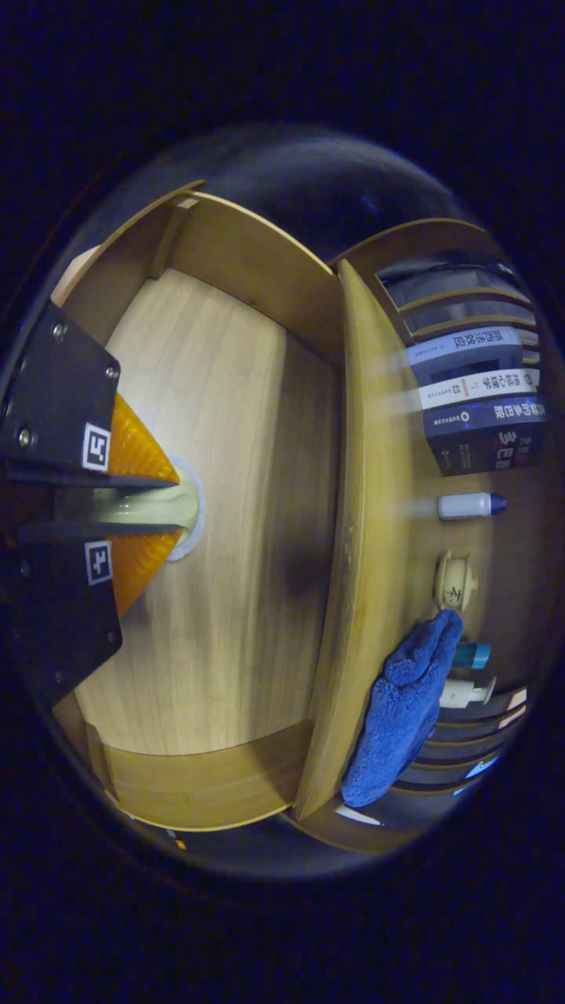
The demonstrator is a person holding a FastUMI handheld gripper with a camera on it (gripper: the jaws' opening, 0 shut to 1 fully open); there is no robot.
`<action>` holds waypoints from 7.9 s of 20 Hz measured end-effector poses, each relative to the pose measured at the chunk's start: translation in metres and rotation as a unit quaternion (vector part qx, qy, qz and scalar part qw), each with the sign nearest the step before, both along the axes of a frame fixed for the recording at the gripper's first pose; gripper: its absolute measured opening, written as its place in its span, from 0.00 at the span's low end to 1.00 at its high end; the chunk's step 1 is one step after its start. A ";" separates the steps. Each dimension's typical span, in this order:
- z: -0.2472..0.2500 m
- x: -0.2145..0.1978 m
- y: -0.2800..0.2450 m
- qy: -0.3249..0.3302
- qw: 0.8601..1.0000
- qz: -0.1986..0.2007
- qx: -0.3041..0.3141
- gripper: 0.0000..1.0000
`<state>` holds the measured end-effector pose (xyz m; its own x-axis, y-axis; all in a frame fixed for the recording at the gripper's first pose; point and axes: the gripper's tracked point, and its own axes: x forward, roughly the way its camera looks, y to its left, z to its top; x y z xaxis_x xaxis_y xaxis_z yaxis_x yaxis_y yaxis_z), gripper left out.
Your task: Pull open the drawer, take out the items inside it, and place them on the countertop above the cabinet.
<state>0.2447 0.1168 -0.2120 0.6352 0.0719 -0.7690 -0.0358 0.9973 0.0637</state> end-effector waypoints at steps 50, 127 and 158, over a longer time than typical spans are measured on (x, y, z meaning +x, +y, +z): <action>0.130 0.207 -0.027 -0.258 0.960 -0.094 -0.055 0.18; 0.098 -0.141 -0.003 -0.327 0.942 -0.080 -0.011 0.98; 0.079 -0.107 -0.011 -0.327 0.940 -0.090 -0.038 0.98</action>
<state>0.1382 0.1059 -0.1332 0.9704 -0.1224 -0.2082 0.1283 0.9916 0.0148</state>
